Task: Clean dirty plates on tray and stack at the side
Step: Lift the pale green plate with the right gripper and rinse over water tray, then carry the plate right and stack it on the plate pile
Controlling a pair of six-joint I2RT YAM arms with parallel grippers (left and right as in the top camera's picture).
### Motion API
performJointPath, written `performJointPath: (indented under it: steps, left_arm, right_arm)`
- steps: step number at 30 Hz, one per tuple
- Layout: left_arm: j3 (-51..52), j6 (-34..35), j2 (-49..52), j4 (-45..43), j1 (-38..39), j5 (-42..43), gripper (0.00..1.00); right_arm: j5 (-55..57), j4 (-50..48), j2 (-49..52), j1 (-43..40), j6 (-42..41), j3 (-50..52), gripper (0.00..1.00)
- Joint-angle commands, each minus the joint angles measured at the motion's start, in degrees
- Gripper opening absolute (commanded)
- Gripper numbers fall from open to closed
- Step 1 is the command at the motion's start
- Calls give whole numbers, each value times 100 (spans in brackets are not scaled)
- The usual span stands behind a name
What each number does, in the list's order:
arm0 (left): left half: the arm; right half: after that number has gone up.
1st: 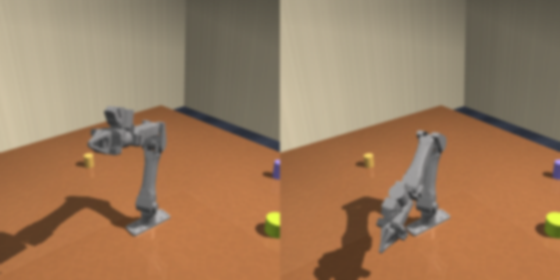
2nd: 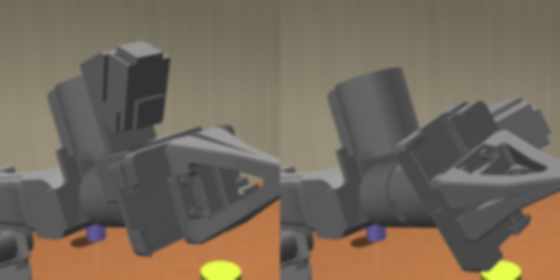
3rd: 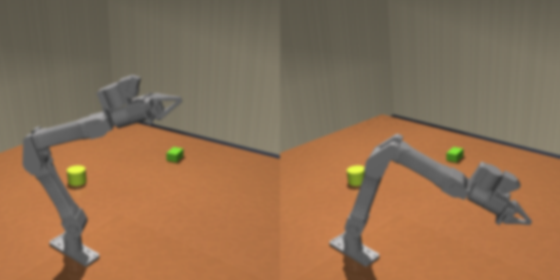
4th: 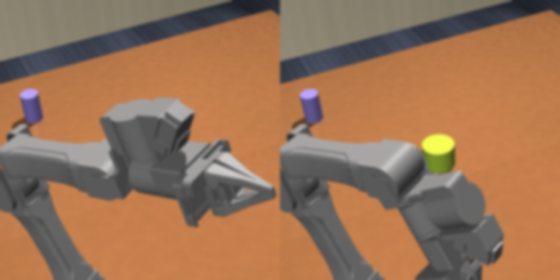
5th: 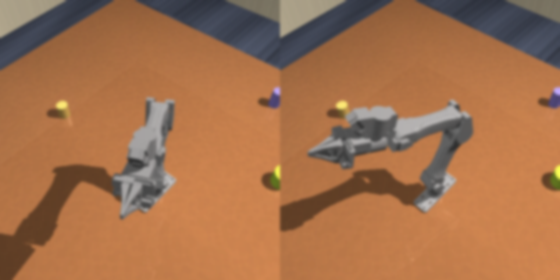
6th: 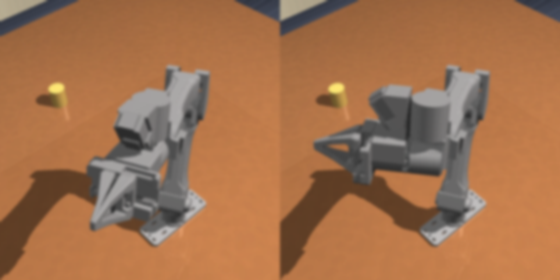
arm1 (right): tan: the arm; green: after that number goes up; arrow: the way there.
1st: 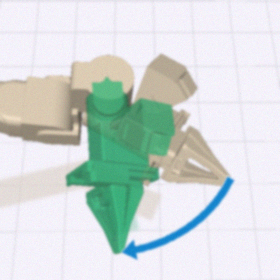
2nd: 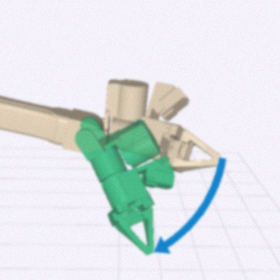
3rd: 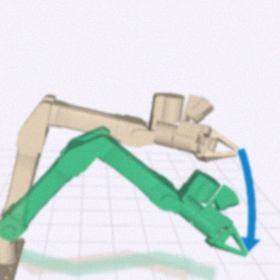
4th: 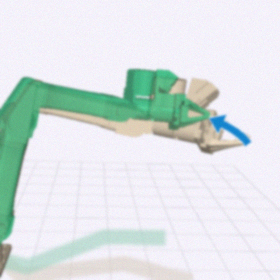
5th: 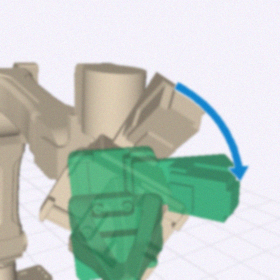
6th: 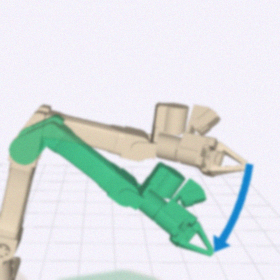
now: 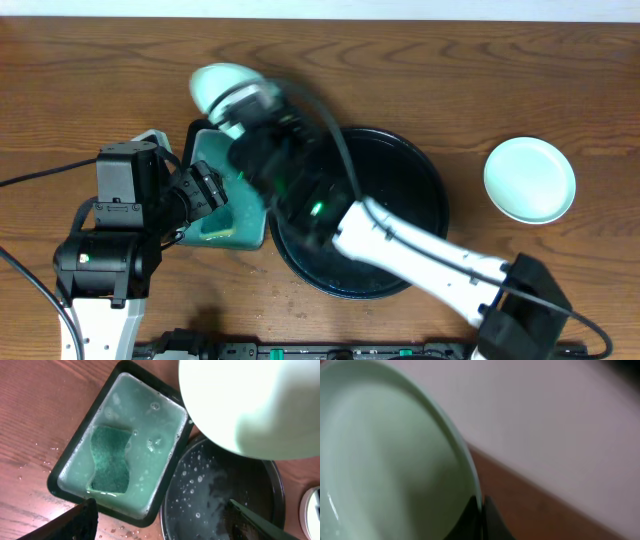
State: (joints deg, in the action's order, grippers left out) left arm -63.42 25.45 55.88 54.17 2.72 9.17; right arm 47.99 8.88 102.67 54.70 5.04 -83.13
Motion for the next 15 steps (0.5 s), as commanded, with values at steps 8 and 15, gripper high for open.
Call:
performJointPath:
  steps: [8,15]
  left_arm:
    - [-142,-35,-4,22,-20,70,80]
    - [-142,-35,-4,22,-20,70,80]
  right_arm:
    - [-6531,1272,-667,-2234,-3195,-13,1]
    - [-5383,3053,-2017,-4249,-3508,-13,1]
